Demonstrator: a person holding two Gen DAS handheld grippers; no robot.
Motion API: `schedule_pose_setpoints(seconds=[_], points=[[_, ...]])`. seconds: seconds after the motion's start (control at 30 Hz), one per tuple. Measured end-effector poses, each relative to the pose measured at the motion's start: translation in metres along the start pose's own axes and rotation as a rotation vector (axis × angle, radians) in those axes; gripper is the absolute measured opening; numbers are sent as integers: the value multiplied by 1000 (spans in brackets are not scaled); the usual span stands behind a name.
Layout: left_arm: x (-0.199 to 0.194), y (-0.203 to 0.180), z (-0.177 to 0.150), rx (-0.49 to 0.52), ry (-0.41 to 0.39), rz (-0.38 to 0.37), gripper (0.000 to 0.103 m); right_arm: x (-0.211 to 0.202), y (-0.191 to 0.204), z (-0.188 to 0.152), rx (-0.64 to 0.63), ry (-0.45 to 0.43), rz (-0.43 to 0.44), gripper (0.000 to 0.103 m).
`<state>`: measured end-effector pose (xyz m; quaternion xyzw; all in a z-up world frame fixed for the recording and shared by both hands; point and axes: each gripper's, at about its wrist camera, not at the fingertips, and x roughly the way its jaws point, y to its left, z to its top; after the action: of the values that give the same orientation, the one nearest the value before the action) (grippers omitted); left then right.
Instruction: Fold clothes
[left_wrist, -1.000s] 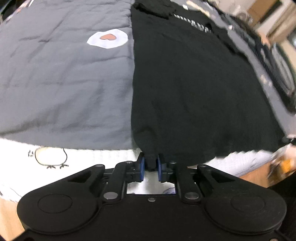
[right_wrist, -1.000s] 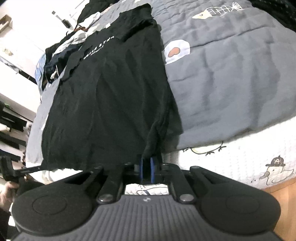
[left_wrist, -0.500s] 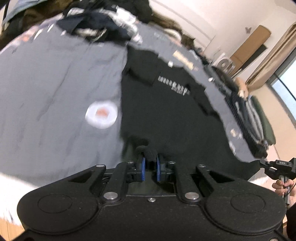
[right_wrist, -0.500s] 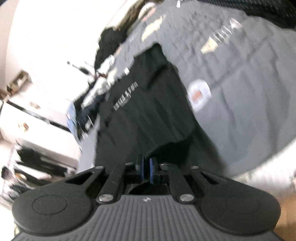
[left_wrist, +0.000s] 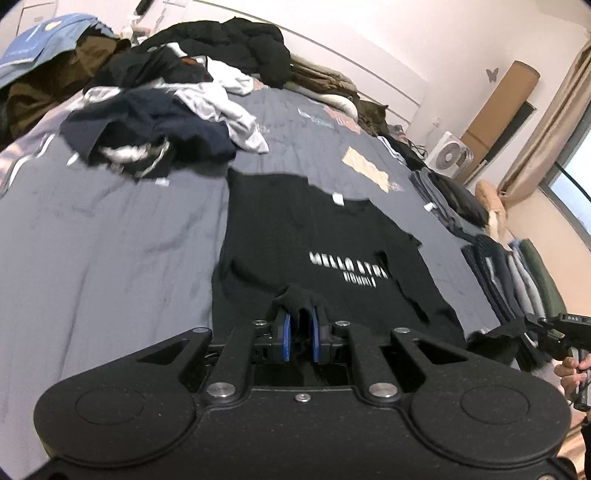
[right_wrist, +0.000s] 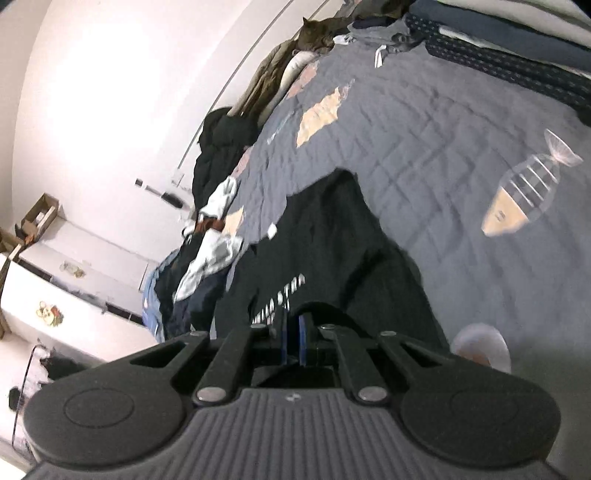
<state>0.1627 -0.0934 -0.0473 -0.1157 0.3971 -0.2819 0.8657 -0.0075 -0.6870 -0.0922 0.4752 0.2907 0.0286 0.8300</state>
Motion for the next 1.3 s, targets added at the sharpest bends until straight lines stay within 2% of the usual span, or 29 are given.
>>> schedule_pose_setpoints(seconds=[0.3,0.63,0.97,1.13,1.2,1.27,1.3], points=[[70,-2,80,61,-44,65,11,77,23,70,-29,-39,-23,6],[153,5,152,110,-57,142,11,157,40,150,-91,-80,-104,6],[221,6,197,158,-79,169,10,232,45,201,-161,-94,-163,6],[258,19,207,104,-66,174,11,260,29,213,-135,-103,-198,6],[266,20,207,92,-82,195,17,270,19,217,-111,-111,-218,7],[265,14,205,108,-109,233,48,280,11,220,-92,-120,-238,10],[260,12,203,119,-126,231,55,281,10,220,-110,-130,-251,11]])
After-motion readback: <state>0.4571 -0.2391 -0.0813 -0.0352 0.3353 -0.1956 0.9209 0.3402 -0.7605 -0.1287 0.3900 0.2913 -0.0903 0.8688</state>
